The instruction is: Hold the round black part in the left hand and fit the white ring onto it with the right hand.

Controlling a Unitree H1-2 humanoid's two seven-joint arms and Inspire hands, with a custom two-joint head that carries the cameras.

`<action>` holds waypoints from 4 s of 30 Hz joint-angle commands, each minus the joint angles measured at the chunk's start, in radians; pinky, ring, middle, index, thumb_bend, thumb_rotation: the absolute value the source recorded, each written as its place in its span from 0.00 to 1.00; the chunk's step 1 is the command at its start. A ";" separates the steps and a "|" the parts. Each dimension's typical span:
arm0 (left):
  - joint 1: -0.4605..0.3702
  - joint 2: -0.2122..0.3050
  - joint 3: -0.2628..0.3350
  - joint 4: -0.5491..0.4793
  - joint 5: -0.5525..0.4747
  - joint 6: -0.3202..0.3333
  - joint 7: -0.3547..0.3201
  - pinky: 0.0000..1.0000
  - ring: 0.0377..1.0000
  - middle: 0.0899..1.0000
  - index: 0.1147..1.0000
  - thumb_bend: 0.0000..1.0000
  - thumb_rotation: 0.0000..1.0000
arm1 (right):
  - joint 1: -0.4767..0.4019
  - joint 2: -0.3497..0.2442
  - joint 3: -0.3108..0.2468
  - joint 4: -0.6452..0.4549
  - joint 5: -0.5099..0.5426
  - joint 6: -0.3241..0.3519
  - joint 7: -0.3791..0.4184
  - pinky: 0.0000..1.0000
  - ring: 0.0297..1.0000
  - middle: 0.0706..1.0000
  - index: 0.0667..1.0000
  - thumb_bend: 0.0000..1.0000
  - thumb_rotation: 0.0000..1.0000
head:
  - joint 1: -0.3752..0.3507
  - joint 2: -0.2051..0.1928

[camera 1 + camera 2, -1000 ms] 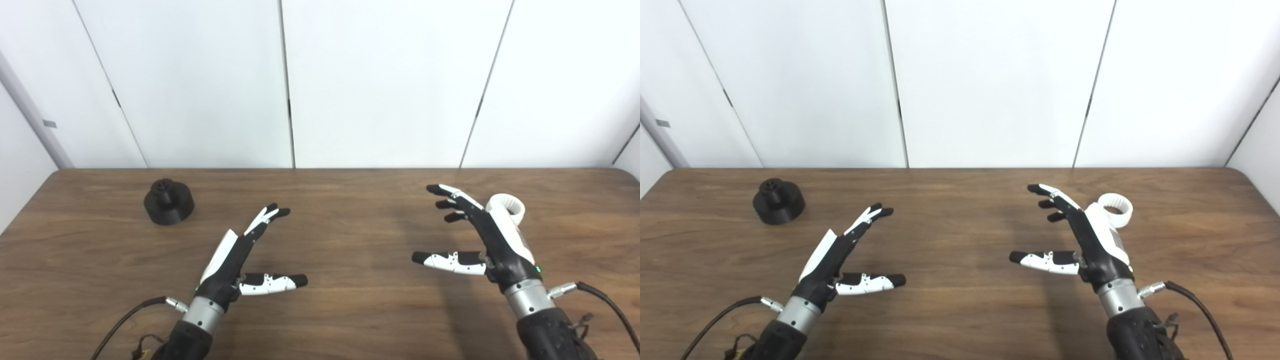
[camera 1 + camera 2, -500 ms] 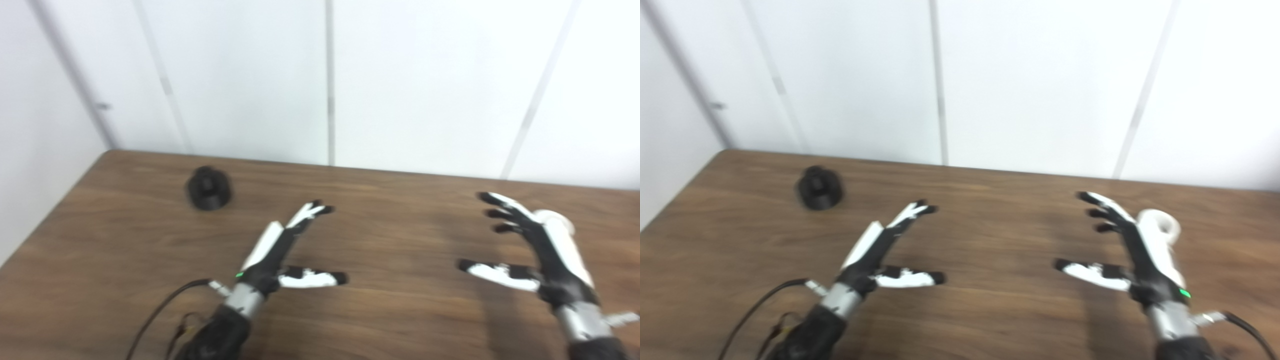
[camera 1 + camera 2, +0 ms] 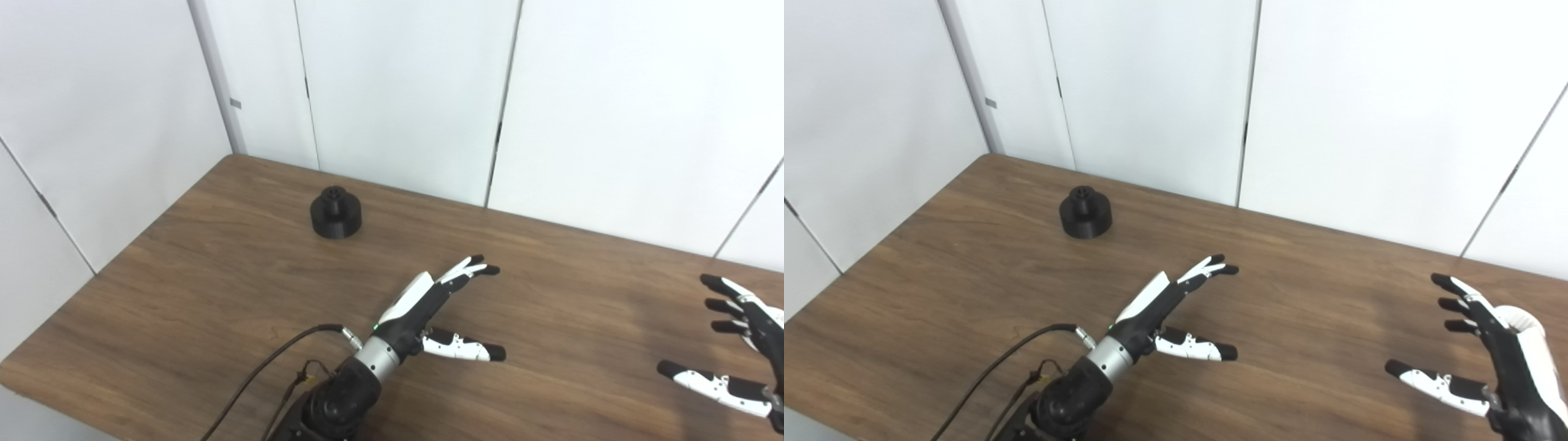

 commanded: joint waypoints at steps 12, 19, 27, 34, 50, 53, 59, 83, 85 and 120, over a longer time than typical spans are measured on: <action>-0.038 -0.020 0.019 0.012 0.055 -0.116 0.126 0.83 0.93 0.94 0.77 0.84 0.29 | -0.024 -0.017 -0.010 0.001 0.022 -0.055 -0.014 0.71 0.79 0.85 0.82 0.70 0.17 | -0.010 -0.001; -0.062 0.005 0.051 -0.015 0.138 -0.102 0.182 0.82 0.93 0.96 0.79 0.80 0.27 | -0.023 -0.020 -0.013 -0.007 0.027 -0.026 -0.002 0.72 0.80 0.85 0.82 0.72 0.21 | -0.012 -0.004; -0.093 0.062 0.088 -0.067 0.152 -0.027 0.135 0.87 0.95 0.91 0.78 0.82 0.31 | -0.023 -0.023 -0.016 -0.006 0.038 -0.020 0.004 0.69 0.79 0.85 0.82 0.71 0.17 | -0.002 -0.004; -0.124 0.110 0.119 -0.095 0.184 0.045 0.121 0.86 0.97 0.92 0.74 0.83 0.31 | -0.023 -0.029 -0.016 -0.003 0.034 -0.019 0.005 0.72 0.79 0.85 0.82 0.72 0.18 | -0.003 -0.005; -0.194 0.191 0.171 -0.058 0.265 0.171 0.138 0.87 1.00 0.96 0.76 0.88 0.28 | -0.018 -0.036 -0.019 -0.001 0.049 -0.024 0.006 0.70 0.78 0.85 0.81 0.71 0.17 | 0.003 -0.004; -0.211 0.210 0.180 -0.047 0.270 0.192 0.134 0.88 1.00 0.97 0.76 0.90 0.29 | -0.017 -0.039 -0.020 0.003 0.052 -0.030 0.006 0.69 0.78 0.85 0.81 0.71 0.16 | 0.003 -0.004; -0.249 0.257 0.191 -0.027 0.276 0.241 0.128 0.92 1.00 0.99 0.80 0.94 0.33 | -0.013 -0.045 -0.022 0.005 0.059 -0.033 0.005 0.70 0.79 0.85 0.81 0.71 0.16 | 0.006 -0.003; -0.368 0.368 0.185 0.144 0.343 0.337 0.177 0.93 1.00 0.98 0.79 0.97 0.33 | -0.010 -0.050 -0.027 0.006 0.082 -0.049 0.004 0.67 0.77 0.85 0.81 0.70 0.15 | 0.005 -0.001; -0.371 0.378 0.182 0.154 0.349 0.349 0.173 0.93 1.00 0.98 0.78 0.99 0.34 | -0.009 -0.049 -0.026 0.002 0.078 -0.044 0.004 0.66 0.77 0.84 0.81 0.71 0.15 | 0.005 0.000; -0.409 0.490 0.080 0.306 0.339 0.507 0.022 1.00 1.00 1.00 0.74 1.00 0.53 | 0.000 -0.045 -0.022 -0.033 0.060 0.001 0.010 0.68 0.78 0.84 0.81 0.70 0.21 | -0.011 0.009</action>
